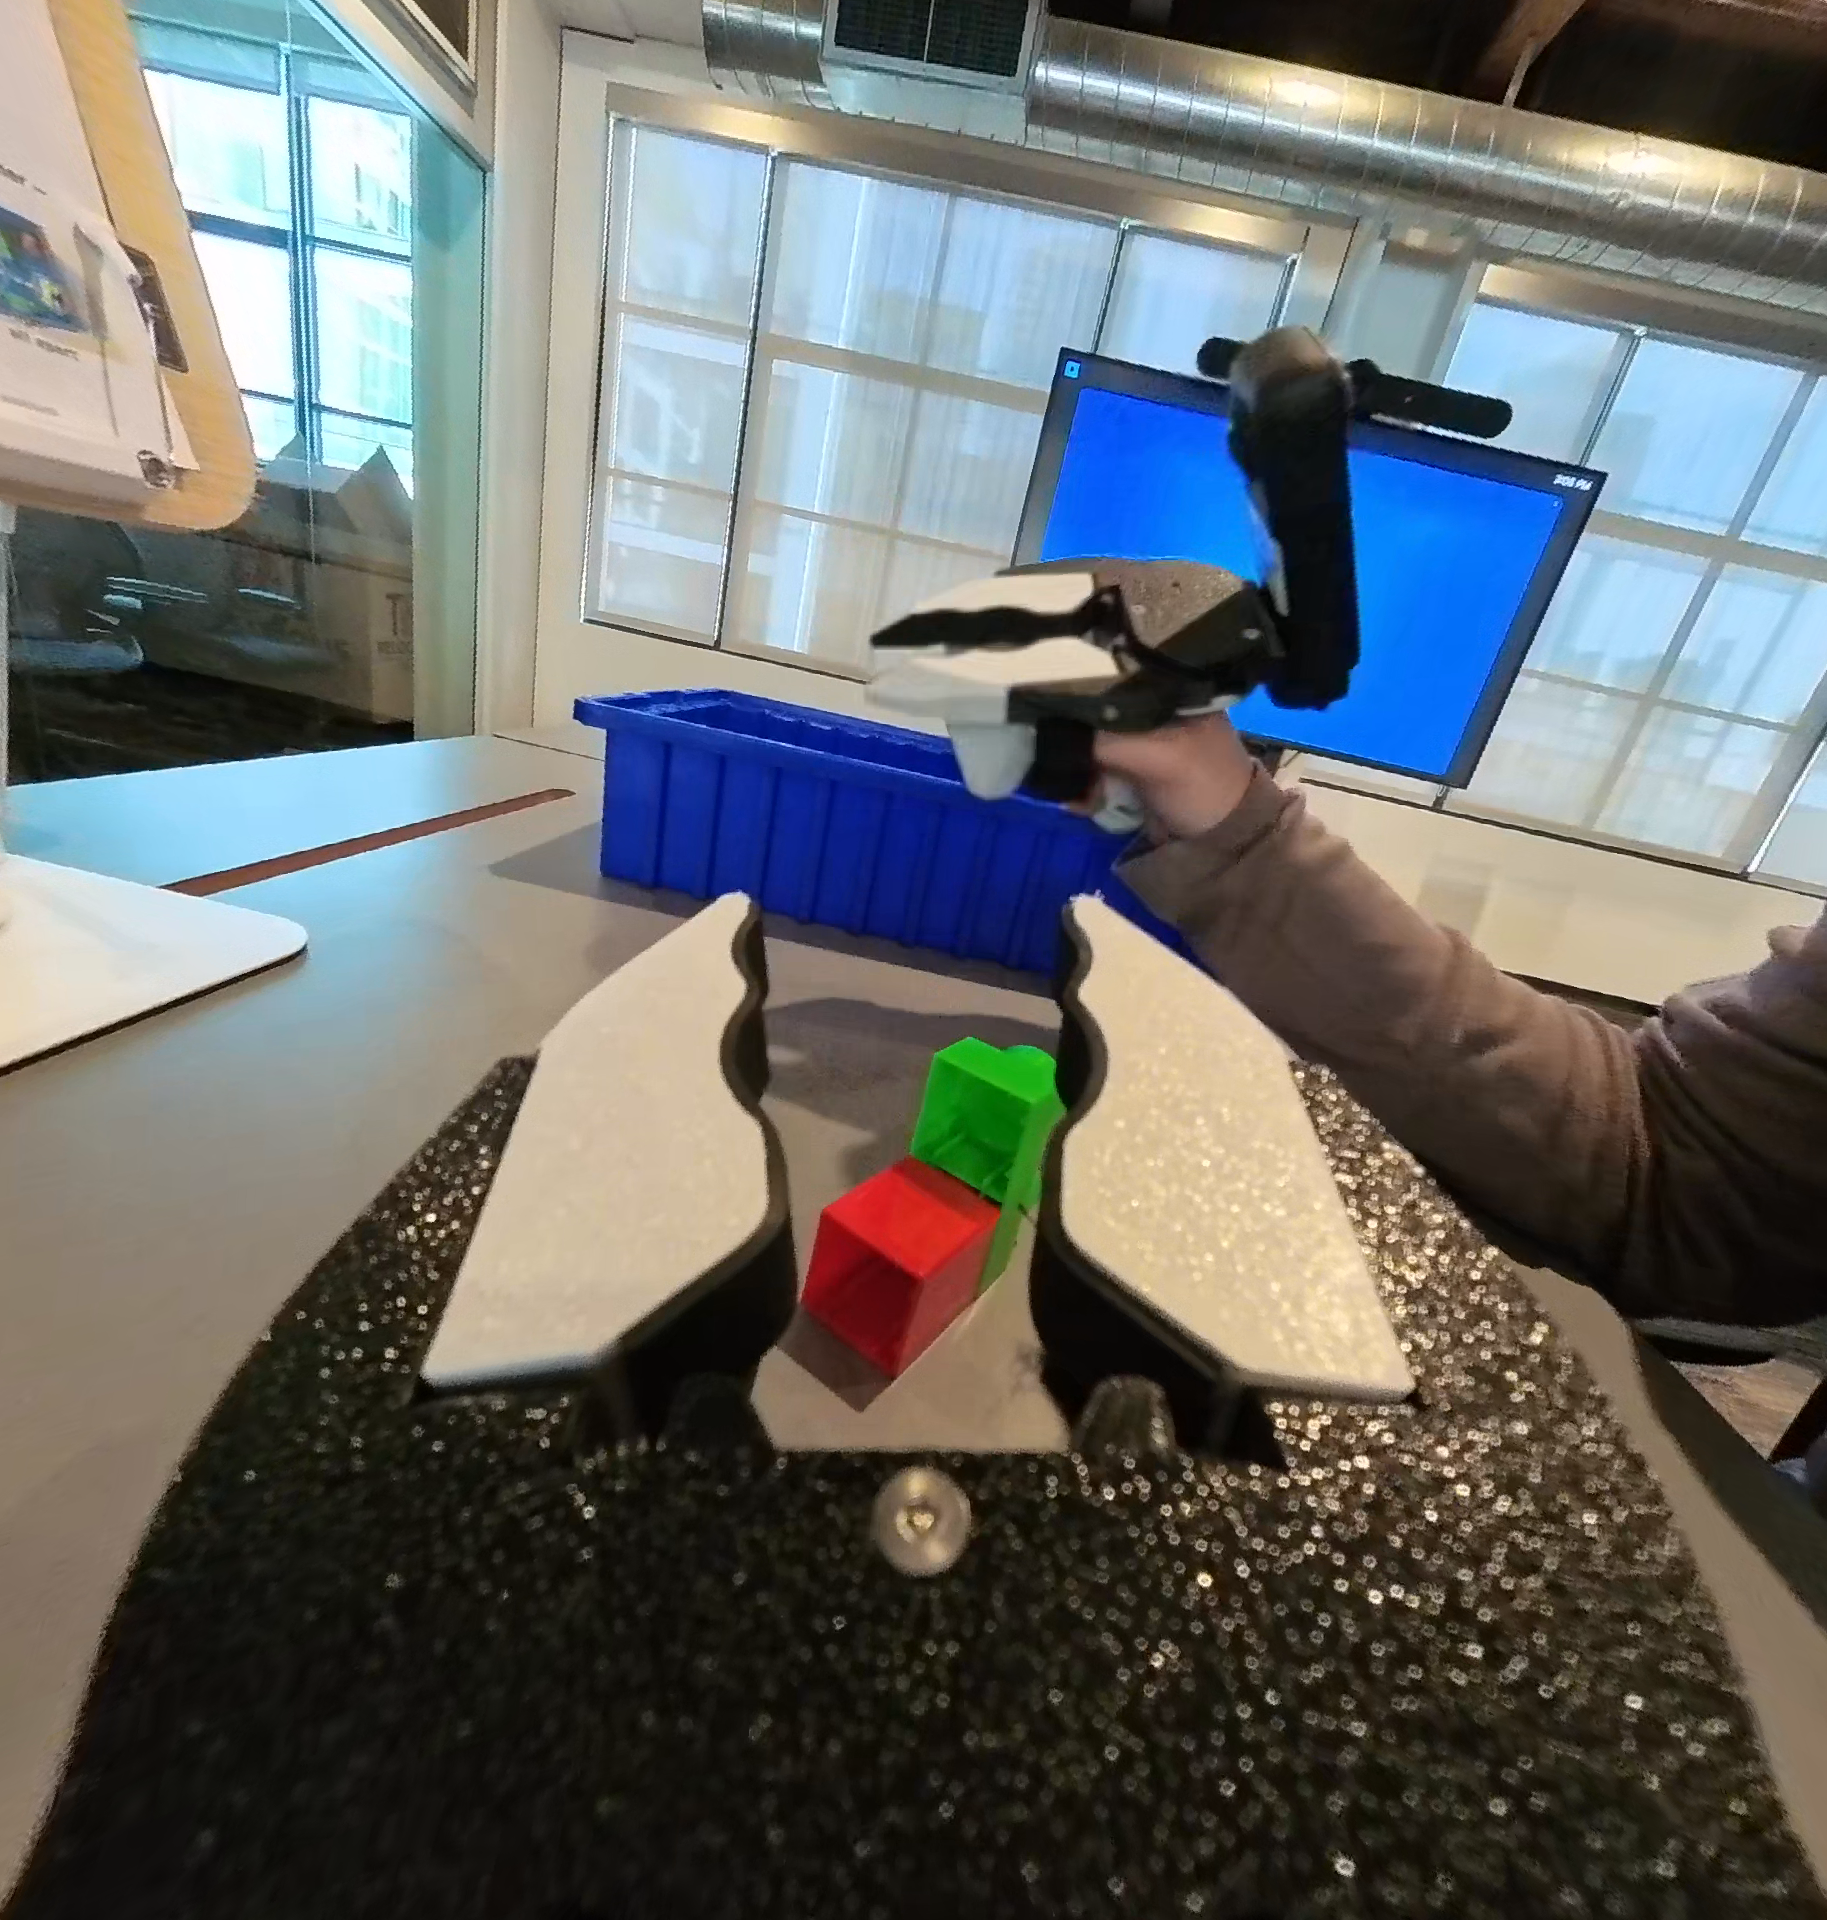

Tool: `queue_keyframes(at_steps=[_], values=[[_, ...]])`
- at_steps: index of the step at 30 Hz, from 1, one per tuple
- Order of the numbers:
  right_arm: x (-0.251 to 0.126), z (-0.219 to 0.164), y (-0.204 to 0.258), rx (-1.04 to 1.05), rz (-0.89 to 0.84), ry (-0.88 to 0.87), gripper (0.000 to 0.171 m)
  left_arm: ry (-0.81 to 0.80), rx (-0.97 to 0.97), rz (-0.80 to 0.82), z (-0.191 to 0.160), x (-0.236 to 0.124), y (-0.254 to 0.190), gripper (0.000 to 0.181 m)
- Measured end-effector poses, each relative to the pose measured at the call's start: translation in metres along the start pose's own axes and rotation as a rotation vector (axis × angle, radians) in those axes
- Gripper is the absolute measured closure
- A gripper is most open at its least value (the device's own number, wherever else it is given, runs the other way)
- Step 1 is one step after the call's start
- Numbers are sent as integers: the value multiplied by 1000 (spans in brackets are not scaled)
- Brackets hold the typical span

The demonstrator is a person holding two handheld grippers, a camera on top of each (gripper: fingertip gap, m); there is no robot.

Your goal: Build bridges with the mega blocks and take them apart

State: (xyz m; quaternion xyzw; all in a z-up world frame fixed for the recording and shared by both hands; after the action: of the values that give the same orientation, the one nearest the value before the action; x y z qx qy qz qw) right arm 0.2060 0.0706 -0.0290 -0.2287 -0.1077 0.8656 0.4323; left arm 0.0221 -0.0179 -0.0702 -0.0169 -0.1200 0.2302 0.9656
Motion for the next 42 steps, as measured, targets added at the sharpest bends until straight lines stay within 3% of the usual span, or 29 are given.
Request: queue_keyframes(at_steps=[3,9,11,16,19,24,28,31,34,37,42], values=[[-1,-6,60,-15,467,10,124,-1,-6,0,0,0,0,128],[-16,-17,113,118,1007,91,104,-2,-11,-3,0,0,1,129],[-17,-15,122,191,1109,91,104,-2,-12,-4,0,0,0,129],[-4,-35,150,81,1114,232,106,-2,-16,-5,0,0,1,128],[10,-45,158,0,1018,297,132,-4,-17,-5,0,0,1,128],[5,-28,155,-69,1004,116,133,14,4,-23,-1,2,-3,122],[-7,-5,144,-19,1029,-86,133,73,47,-76,-7,8,-13,107],[-16,2,141,45,1103,-133,134,131,107,-112,-14,13,-22,104],[-21,6,143,90,1167,-166,134,190,170,-156,-20,16,-31,111],[-23,7,145,114,1202,-163,134,198,219,-156,-22,17,-36,140],[-10,11,136,121,1059,-162,135,172,243,-65,-18,16,-25,142]])
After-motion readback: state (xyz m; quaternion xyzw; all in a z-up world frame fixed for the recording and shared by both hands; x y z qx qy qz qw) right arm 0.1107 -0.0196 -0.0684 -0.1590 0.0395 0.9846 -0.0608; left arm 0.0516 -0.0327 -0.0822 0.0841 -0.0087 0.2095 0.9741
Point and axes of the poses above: each gripper's, where its closed fingertips meet, x out along the fingers, z out of its top, y = z × x across the jaws, the point moved 3 cm from there along -x, back along the fingers, and after that the axes turned 7 degrees about x, right-handed, at the moved point
